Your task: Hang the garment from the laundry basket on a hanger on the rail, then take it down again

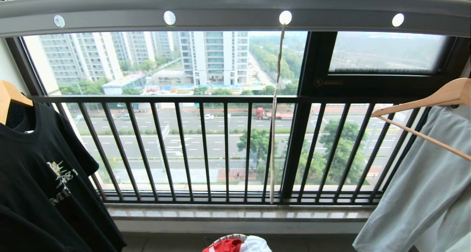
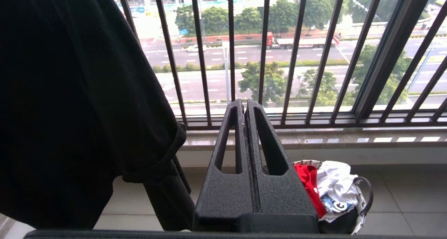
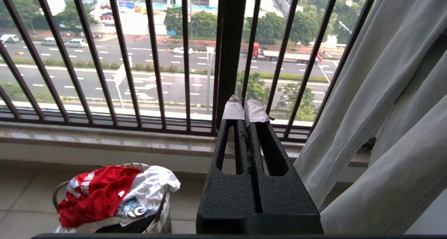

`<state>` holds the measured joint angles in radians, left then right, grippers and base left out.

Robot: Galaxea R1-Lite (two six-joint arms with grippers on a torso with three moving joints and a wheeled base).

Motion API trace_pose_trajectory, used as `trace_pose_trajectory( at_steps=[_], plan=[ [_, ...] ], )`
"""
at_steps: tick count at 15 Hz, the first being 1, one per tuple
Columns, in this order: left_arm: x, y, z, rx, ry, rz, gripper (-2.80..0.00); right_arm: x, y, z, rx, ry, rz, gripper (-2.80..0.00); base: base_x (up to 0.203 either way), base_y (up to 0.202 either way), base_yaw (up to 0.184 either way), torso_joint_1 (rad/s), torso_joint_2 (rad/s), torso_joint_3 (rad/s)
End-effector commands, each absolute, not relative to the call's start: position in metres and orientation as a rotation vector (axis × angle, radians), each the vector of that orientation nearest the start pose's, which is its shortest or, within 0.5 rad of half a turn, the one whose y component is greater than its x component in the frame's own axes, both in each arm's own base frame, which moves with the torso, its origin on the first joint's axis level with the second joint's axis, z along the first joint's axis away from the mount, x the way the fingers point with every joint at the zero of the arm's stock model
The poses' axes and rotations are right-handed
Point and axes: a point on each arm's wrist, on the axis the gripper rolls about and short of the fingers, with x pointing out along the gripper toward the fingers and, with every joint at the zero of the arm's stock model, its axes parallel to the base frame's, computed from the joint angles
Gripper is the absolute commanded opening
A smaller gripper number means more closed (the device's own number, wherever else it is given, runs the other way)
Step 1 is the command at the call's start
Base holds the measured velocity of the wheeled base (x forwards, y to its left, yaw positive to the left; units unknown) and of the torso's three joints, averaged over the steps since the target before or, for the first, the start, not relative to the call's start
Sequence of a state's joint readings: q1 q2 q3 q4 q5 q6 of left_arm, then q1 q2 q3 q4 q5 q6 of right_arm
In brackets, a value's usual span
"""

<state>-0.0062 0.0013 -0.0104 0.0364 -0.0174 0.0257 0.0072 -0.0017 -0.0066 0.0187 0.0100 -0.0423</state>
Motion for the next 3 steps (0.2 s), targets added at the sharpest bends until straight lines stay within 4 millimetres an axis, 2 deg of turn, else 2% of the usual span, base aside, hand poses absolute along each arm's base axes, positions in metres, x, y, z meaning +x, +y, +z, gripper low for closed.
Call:
trace_pose_trajectory(
  at_steps=[1,3],
  plan=[
    [-0.0237,-0.0003,0.0747,0.026,0.026,-0.025,-2.80,-0.0233,0.0001,0.0754,-0.043,0.010,0.019,-2.80,0.000,0.000,0.000,0.000,0.00,0.000],
    [-0.0235,-0.0002,0.0747,0.026,0.027,-0.023,-2.80,-0.0233,0.0001,0.0754,-0.043,0.010,0.019,-2.80,0.000,0.000,0.000,0.000,0.00,0.000]
  ],
)
